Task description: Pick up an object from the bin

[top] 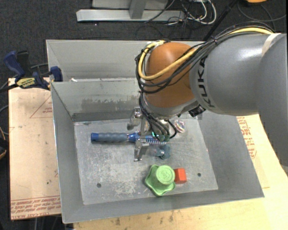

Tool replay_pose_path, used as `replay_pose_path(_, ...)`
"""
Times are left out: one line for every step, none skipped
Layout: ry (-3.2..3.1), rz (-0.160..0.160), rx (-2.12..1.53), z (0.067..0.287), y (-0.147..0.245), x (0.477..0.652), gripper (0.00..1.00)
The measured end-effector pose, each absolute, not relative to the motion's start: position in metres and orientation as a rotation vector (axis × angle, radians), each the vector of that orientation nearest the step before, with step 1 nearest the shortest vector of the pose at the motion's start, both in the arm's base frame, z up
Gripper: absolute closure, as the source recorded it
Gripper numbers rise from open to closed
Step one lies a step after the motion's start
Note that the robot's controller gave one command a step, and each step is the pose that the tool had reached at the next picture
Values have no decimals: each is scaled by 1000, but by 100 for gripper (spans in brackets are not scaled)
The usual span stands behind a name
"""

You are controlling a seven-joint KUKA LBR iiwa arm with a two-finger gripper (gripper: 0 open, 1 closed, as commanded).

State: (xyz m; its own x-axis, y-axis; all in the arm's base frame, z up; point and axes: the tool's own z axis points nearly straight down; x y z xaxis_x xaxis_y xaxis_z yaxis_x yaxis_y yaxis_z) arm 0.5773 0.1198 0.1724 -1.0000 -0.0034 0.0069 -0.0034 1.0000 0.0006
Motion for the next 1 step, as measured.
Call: replay_pose_path(-3148,-5,-101,79,98,637,0)
